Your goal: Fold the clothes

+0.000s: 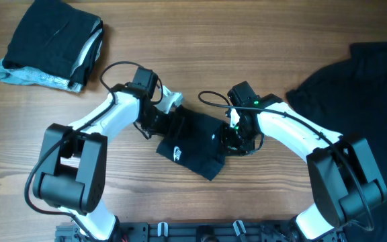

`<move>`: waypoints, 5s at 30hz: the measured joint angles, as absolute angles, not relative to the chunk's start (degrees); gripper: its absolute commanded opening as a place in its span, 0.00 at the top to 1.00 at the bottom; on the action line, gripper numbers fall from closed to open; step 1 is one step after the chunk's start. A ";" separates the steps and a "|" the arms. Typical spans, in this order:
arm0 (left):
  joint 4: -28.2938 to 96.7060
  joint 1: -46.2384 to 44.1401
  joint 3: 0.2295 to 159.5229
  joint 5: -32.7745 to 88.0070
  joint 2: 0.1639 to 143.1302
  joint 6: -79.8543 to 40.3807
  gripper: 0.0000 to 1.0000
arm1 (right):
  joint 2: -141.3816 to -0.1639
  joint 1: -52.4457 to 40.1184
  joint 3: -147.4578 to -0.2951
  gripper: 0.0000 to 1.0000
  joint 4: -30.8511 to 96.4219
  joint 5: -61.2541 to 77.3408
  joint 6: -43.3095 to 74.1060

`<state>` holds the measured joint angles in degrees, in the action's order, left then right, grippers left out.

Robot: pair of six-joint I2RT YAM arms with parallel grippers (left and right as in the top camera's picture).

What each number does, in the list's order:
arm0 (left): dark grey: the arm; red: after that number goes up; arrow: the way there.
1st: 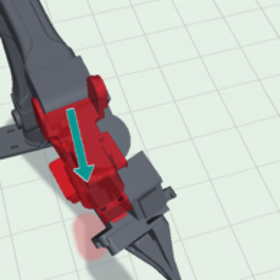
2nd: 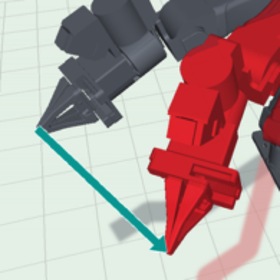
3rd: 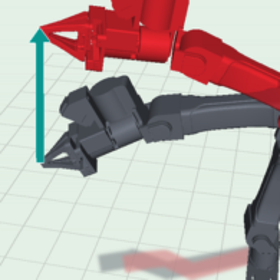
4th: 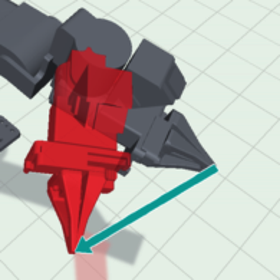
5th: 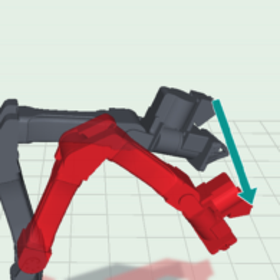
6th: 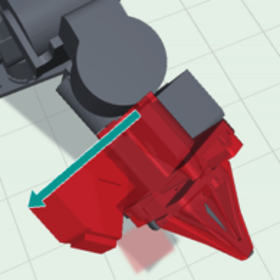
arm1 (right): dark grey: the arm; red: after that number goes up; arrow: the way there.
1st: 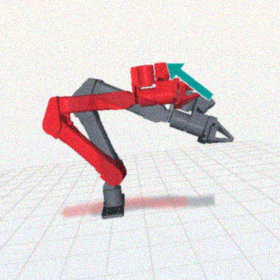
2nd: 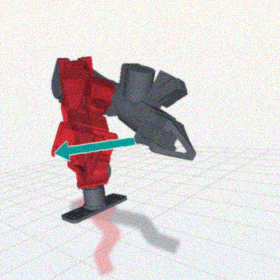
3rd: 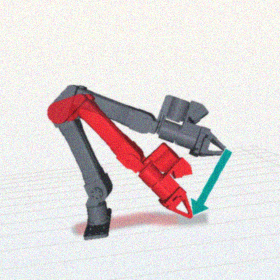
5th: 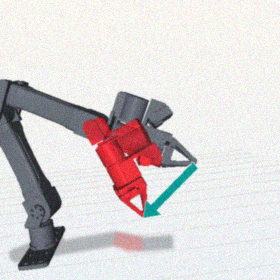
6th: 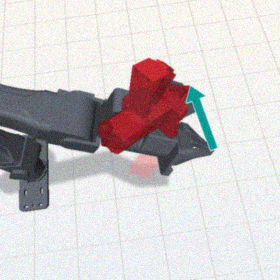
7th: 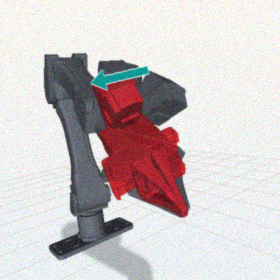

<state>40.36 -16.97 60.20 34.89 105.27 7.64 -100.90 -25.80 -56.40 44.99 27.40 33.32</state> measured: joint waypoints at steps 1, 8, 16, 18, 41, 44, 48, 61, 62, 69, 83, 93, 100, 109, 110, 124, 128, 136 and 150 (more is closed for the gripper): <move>38.96 -17.65 59.27 35.07 105.27 7.75 0.40 | -100.90 -25.80 -56.40 0.78 44.91 27.42 33.32; 34.89 -22.41 56.71 39.53 105.21 7.18 0.47 | -100.90 -25.80 -56.40 0.78 44.91 27.40 33.32; 27.59 -21.69 56.62 47.44 109.75 -2.59 0.92 | -100.90 -25.80 -56.38 0.79 44.91 27.40 33.32; 27.49 -21.69 56.62 47.88 110.65 -3.11 0.96 | -100.90 -25.80 -56.38 0.81 44.93 27.40 33.32; -16.86 20.75 83.64 44.80 110.06 -26.37 0.96 | -83.29 -25.80 -70.13 0.66 56.51 15.64 29.67; -21.54 25.78 83.64 42.98 117.38 -30.55 0.91 | -83.29 -25.80 -70.13 0.66 56.51 16.73 29.71; -17.93 32.53 83.35 41.65 128.05 -35.09 0.00 | -83.29 -25.80 -70.13 0.66 56.51 19.46 30.24; -8.32 46.50 84.05 66.52 104.36 -38.59 0.01 | -82.85 -25.80 -70.28 0.65 53.30 22.41 28.99; -4.95 45.41 84.42 68.20 100.90 -36.73 0.00 | -82.41 -25.80 -70.63 0.64 52.71 21.89 28.32; 50.87 12.29 85.41 37.54 71.16 -7.57 0.00 | -71.48 -25.76 -84.71 0.50 51.66 11.14 21.93; 74.19 -36.27 85.34 -12.62 66.04 -20.51 0.00 | -63.07 -25.76 -86.80 0.00 59.79 6.98 20.21; 74.22 -36.29 85.34 -14.79 66.54 -21.17 0.00 | -64.58 -25.76 -86.80 0.00 61.56 11.64 20.21; 74.22 -36.29 85.34 -14.79 66.54 -21.37 0.00 | -65.08 -25.76 -86.80 0.00 61.43 11.99 20.21; 74.28 -36.29 85.34 -15.03 66.54 -21.39 0.00 | -56.29 -25.69 -69.58 0.00 36.45 2.24 14.74; 74.24 -36.29 85.34 -15.16 66.54 -21.39 0.00 | -53.25 -25.43 -64.84 0.00 31.86 1.85 14.20; 74.32 -36.53 85.34 -15.18 66.61 -21.39 0.00 | -10.02 -17.23 -12.75 0.00 10.15 2.20 11.38; 74.41 -36.53 85.34 -15.18 66.70 -21.39 0.00 | -2.98 -12.14 -7.18 0.00 9.93 3.70 10.37; 74.39 -36.53 85.34 -15.18 66.72 -21.39 0.00 | -1.02 -8.67 -0.67 0.00 0.14 4.01 9.93; 74.39 -36.53 85.34 -15.18 66.72 -21.39 0.00 | -0.99 -8.67 -0.54 0.00 0.12 4.01 9.93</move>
